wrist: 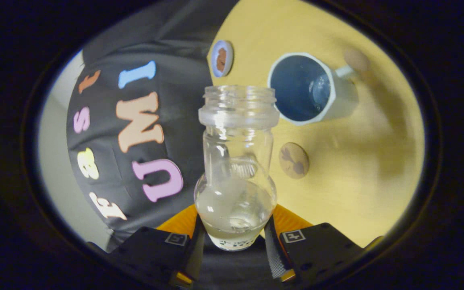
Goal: Take the bottle from table, then pour the juice into the cup, finally place the bottle on the coaster
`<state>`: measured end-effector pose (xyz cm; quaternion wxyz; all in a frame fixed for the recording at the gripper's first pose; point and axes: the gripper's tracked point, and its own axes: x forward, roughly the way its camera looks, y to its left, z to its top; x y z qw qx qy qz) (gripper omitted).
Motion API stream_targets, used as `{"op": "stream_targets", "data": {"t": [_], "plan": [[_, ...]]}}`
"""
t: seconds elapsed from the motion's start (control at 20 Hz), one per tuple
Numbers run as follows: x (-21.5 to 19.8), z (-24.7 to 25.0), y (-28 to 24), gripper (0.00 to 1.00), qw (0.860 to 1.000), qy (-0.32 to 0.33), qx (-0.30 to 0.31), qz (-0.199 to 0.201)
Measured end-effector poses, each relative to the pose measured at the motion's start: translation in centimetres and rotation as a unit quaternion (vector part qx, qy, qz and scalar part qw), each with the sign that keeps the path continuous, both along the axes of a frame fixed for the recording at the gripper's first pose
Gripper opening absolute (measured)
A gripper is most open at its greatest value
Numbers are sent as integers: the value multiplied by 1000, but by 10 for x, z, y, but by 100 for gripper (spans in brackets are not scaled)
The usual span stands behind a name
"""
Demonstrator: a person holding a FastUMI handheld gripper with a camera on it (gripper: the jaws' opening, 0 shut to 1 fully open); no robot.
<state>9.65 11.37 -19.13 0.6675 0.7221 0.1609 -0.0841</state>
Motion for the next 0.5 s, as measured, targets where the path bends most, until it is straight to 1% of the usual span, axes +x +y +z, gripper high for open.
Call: {"op": "stream_targets", "data": {"t": [0.1,0.25,0.4,0.5], "plan": [[-4,0,8,70,996,-7,-82,32],[-3,3,11,70,980,-15,-188,66],[-3,7,11,70,956,-10,-280,87],[-13,1,19,70,933,-3,-345,106]]}}
